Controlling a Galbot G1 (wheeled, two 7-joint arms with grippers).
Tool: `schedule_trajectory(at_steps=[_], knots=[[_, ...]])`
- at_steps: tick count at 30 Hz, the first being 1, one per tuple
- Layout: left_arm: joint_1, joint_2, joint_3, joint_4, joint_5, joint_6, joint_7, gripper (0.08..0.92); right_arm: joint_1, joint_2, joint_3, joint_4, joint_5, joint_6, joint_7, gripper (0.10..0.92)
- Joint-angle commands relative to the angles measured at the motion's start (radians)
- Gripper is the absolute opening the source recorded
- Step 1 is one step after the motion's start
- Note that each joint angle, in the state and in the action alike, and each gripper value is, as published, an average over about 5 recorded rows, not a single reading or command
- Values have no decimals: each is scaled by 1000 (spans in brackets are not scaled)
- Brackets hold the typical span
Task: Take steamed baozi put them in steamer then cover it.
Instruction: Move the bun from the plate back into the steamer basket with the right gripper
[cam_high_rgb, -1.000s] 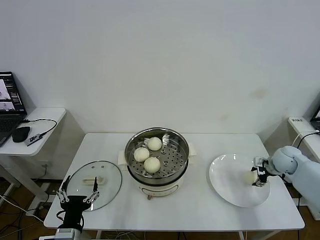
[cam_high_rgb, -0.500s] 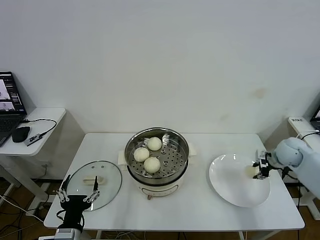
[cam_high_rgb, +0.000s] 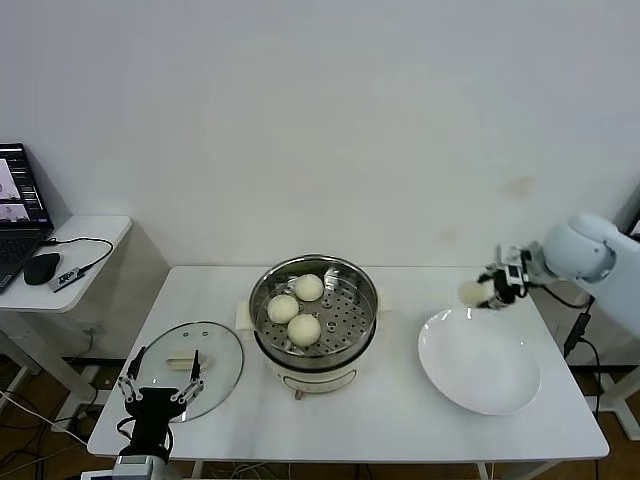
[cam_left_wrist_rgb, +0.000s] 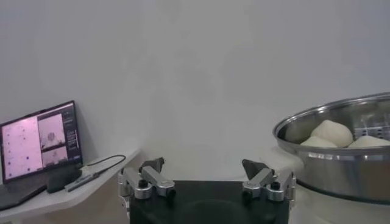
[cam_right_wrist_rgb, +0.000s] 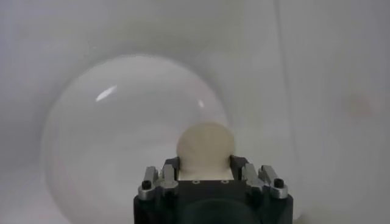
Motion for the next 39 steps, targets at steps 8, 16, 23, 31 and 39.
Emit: schedule_trajectory(at_steps=[8, 16, 23, 31, 39], knots=[[12, -4, -25, -2, 5, 0, 1, 823, 420, 317, -362, 156, 503, -241, 267, 534], [9, -7, -31, 6, 7, 0, 1, 823, 320, 412, -372, 148, 538, -275, 400, 535], [0, -9, -33, 18, 7, 0, 1, 823, 224, 465, -365, 84, 483, -275, 420, 540], [-9, -5, -41, 31, 3, 0, 2, 823, 148, 488, -348, 31, 404, -274, 413, 543], [-14, -3, -46, 34, 2, 2, 2, 823, 114, 521, -324, -28, 357, -273, 408, 543]])
